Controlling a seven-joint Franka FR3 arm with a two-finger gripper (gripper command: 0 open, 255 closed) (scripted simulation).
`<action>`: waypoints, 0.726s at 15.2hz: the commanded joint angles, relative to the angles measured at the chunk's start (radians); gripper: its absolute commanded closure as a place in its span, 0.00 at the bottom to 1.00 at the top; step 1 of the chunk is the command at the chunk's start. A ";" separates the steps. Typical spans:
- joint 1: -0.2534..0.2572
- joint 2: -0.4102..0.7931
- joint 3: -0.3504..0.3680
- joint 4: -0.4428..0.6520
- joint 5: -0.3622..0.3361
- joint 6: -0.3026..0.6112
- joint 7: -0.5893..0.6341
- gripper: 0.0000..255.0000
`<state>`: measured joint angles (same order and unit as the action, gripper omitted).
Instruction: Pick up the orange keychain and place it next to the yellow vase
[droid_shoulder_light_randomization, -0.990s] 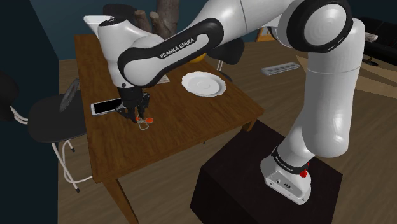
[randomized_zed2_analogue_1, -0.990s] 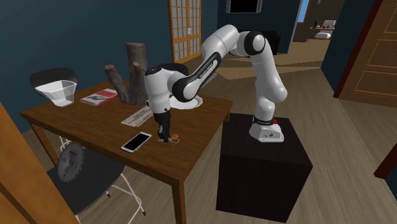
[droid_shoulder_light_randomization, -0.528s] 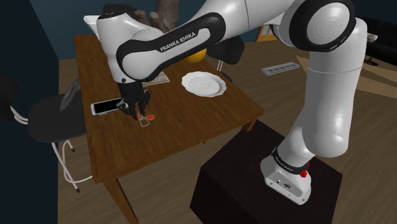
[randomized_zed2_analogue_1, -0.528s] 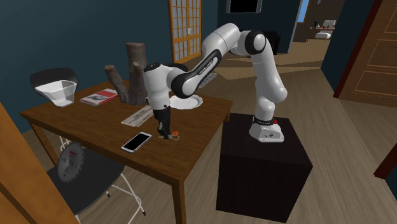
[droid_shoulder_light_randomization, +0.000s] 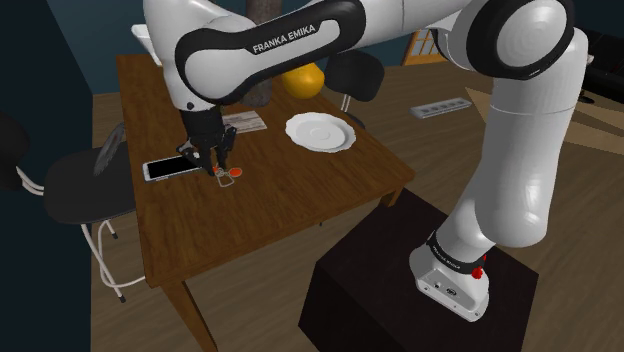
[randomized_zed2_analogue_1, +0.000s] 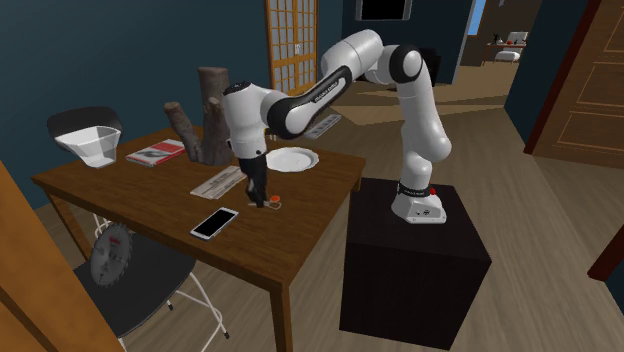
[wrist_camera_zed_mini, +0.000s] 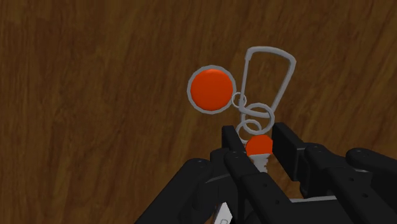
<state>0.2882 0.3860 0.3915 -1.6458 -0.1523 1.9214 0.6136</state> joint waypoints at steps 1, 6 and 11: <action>0.000 -0.008 0.002 0.017 0.004 -0.024 -0.003 1.00; 0.000 -0.024 0.005 0.062 0.012 -0.084 -0.008 1.00; 0.001 -0.034 0.008 0.115 0.017 -0.147 -0.012 1.00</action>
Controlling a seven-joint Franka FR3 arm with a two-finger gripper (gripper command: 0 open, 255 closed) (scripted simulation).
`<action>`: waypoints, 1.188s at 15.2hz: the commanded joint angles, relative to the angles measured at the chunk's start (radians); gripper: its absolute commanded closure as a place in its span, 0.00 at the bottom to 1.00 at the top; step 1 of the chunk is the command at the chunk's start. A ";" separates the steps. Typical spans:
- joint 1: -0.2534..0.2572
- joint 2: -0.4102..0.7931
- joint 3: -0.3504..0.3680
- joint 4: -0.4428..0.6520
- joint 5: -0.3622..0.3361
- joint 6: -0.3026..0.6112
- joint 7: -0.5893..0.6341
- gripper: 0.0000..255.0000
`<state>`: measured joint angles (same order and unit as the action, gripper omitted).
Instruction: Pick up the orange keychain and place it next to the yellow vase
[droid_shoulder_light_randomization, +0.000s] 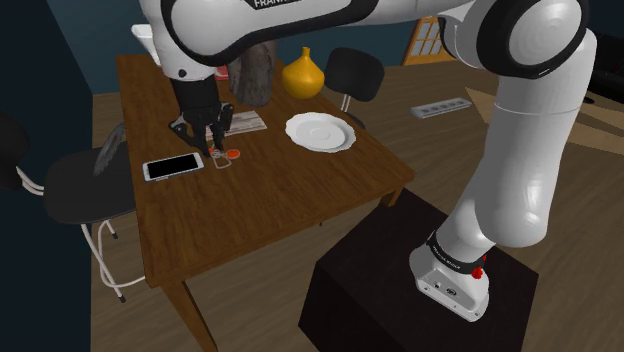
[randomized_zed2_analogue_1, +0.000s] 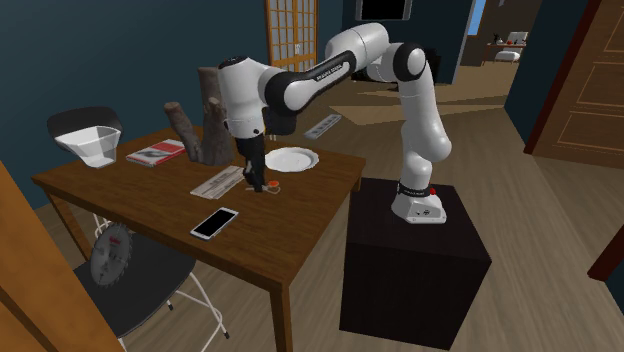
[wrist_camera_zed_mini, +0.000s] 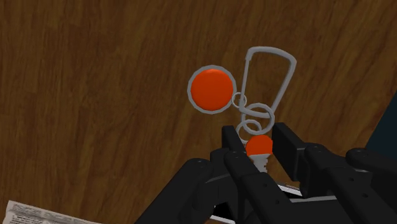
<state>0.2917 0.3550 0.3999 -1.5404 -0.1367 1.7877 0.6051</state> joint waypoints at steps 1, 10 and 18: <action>-0.001 -0.005 0.000 0.021 0.002 -0.026 -0.005 1.00; 0.007 -0.006 0.004 0.141 0.005 -0.146 -0.009 1.00; 0.023 0.013 0.006 0.278 -0.002 -0.264 -0.009 1.00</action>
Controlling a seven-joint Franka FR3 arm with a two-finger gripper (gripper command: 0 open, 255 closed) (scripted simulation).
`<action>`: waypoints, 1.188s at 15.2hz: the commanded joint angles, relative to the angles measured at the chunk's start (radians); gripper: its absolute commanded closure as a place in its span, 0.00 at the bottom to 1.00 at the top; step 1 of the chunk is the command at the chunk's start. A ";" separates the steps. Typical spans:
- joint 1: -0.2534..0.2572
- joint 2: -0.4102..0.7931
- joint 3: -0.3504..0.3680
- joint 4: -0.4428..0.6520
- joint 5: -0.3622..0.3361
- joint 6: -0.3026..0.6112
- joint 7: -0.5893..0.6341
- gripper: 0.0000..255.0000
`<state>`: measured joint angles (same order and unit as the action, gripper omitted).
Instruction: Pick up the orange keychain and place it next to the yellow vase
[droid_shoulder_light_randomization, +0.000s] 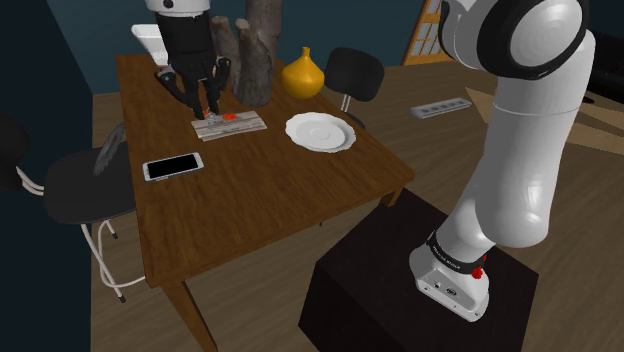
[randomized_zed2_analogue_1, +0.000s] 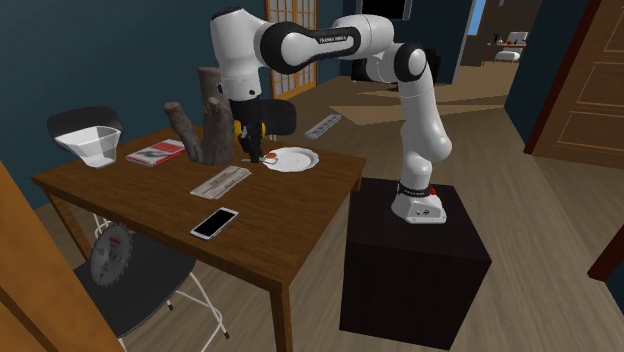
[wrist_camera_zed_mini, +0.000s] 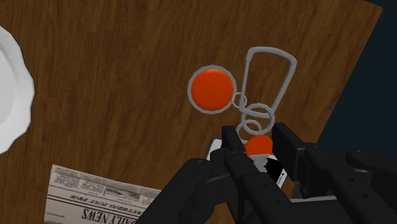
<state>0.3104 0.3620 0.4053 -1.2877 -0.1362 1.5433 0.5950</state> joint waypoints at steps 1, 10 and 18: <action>0.007 0.011 0.000 0.045 -0.004 -0.035 0.001 1.00; 0.006 0.018 -0.002 0.155 -0.008 -0.137 -0.018 1.00; -0.164 -0.200 -0.055 -0.138 0.069 -0.044 -0.207 1.00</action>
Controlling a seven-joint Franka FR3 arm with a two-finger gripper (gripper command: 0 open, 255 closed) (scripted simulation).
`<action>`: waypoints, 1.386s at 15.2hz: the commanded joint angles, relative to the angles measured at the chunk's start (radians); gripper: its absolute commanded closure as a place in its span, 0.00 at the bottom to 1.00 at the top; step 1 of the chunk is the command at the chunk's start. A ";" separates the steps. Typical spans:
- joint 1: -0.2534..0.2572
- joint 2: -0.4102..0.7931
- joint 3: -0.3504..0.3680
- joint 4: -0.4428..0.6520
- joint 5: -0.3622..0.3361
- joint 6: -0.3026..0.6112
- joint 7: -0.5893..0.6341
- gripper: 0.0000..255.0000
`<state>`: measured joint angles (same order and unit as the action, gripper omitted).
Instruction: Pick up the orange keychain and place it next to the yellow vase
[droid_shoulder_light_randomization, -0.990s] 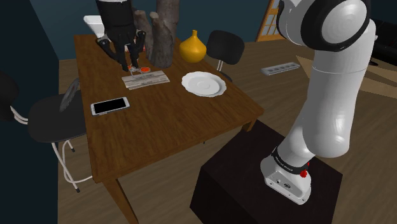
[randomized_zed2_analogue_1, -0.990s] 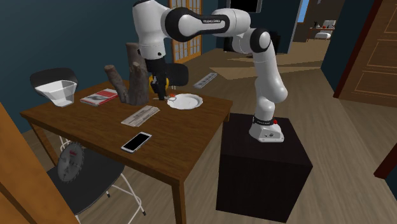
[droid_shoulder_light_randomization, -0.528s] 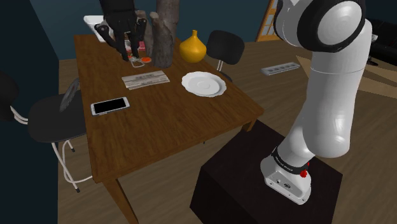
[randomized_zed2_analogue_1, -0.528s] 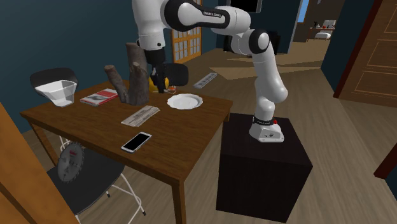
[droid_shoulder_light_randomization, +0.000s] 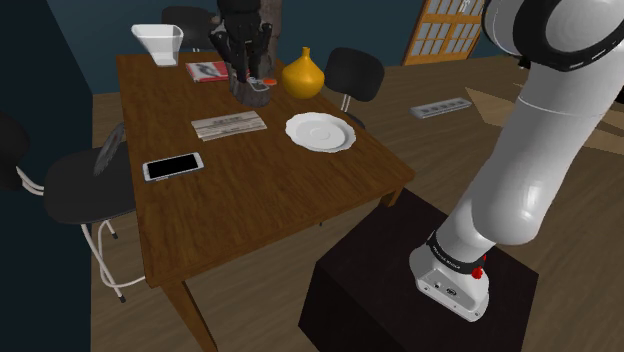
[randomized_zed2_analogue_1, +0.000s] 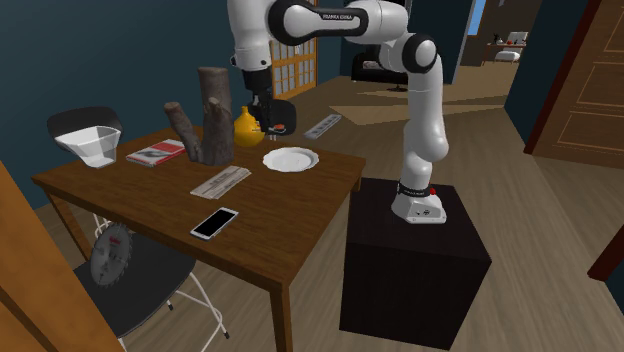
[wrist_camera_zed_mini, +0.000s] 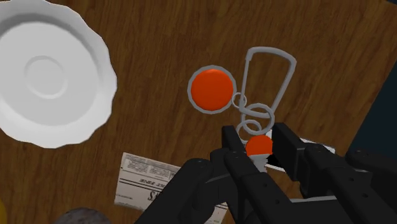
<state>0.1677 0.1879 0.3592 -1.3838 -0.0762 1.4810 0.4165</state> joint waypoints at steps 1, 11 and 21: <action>-0.038 -0.046 -0.019 -0.067 0.015 0.025 -0.053 1.00; -0.177 -0.184 -0.131 -0.234 0.042 0.068 -0.302 1.00; -0.295 -0.211 -0.254 -0.268 0.029 0.086 -0.541 1.00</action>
<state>-0.1157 -0.0309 0.1170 -1.6616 -0.0438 1.5675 -0.1004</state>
